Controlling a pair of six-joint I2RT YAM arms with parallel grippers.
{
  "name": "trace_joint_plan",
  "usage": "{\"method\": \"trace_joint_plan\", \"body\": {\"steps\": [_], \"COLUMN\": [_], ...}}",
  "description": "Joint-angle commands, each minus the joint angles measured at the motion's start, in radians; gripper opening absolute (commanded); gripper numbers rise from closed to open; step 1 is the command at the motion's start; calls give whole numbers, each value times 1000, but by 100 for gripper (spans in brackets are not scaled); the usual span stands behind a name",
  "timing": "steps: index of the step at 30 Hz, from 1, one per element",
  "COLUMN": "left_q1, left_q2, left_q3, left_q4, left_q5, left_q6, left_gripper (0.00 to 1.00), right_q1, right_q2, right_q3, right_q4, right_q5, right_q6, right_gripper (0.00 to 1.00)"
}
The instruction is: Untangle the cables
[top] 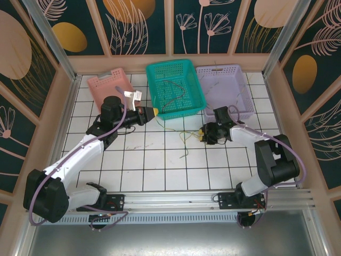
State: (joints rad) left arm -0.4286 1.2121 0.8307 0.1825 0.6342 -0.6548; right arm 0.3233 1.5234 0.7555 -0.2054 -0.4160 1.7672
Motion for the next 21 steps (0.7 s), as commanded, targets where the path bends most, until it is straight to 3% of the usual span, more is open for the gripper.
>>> {"method": "trace_joint_plan", "body": {"steps": [1, 3, 6, 10, 16, 21], "left_q1": [-7, -7, -7, -7, -7, -7], "left_q2": [-5, -9, -25, -53, -64, -84], "left_q3": [19, 19, 29, 69, 106, 136], "left_q4": [24, 13, -26, -143, -272, -380], "left_q5": [18, 1, -58, -244, -473, -717], "left_q6": [21, 25, 30, 56, 84, 58], "left_gripper": [0, 0, 0, 0, 0, 0], "right_q1": [-6, -10, -34, -131, -353, -467], "right_q2": [1, -21, -81, -206, -356, -405], "right_q3": [39, 37, 34, 23, -38, -19], "right_q4": [-23, -40, -93, -179, -248, -311], "right_q5": [28, 44, 103, 194, 188, 223], "right_q6": [-11, -17, -49, -129, -249, -355], "right_gripper": [9, 0, 0, 0, 0, 0]}}
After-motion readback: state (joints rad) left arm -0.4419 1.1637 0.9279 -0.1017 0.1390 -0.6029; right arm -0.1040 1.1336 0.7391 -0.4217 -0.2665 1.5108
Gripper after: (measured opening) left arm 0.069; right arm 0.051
